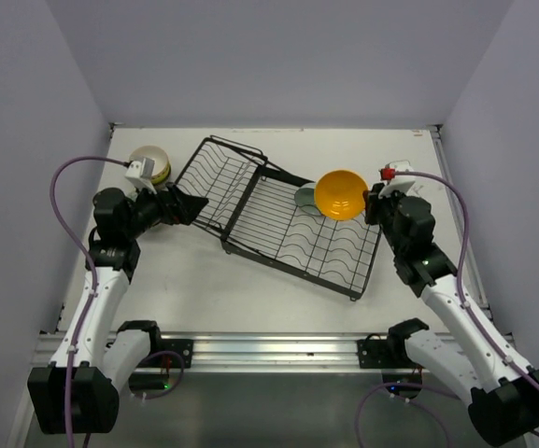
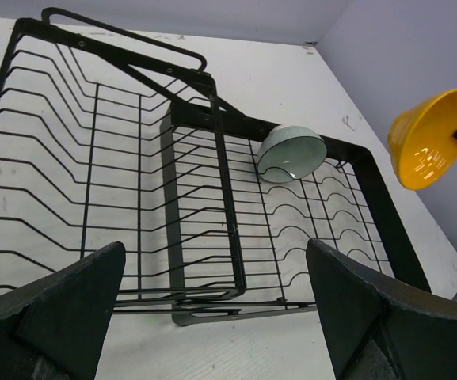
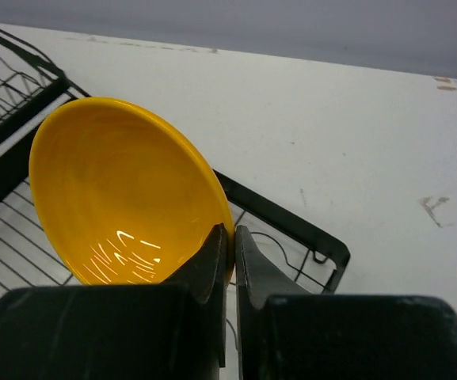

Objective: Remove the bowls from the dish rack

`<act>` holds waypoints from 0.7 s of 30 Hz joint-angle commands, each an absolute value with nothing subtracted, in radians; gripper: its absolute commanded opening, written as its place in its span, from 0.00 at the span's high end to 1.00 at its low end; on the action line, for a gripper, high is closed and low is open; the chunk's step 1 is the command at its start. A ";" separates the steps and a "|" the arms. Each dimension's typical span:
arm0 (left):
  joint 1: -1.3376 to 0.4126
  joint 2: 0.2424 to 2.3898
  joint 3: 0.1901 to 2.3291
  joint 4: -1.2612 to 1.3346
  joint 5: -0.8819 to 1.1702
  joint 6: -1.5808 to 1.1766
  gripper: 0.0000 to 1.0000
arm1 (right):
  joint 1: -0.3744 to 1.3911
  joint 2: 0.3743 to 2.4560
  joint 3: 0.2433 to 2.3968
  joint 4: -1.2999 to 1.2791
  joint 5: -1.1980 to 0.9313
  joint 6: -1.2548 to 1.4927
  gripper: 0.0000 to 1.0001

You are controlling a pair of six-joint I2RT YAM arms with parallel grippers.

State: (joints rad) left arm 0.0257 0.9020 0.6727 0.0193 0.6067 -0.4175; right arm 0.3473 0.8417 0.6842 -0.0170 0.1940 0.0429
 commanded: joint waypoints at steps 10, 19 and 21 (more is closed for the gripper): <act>-0.081 0.877 0.698 0.115 0.716 -0.365 0.00 | 0.625 1.106 0.894 0.020 0.116 0.166 1.00; -0.178 0.917 0.749 -0.033 0.591 -0.279 0.08 | 0.851 1.318 1.127 -0.031 0.195 0.150 1.00; -0.187 0.939 0.762 -0.066 0.571 -0.269 0.15 | 0.876 1.344 1.169 -0.038 0.207 0.146 1.00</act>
State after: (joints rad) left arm -0.1730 0.9180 0.7120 -0.0055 0.6289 -0.3260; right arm 0.8452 1.3285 1.0821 -0.0582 0.1638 0.1383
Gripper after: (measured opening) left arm 0.870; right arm 0.033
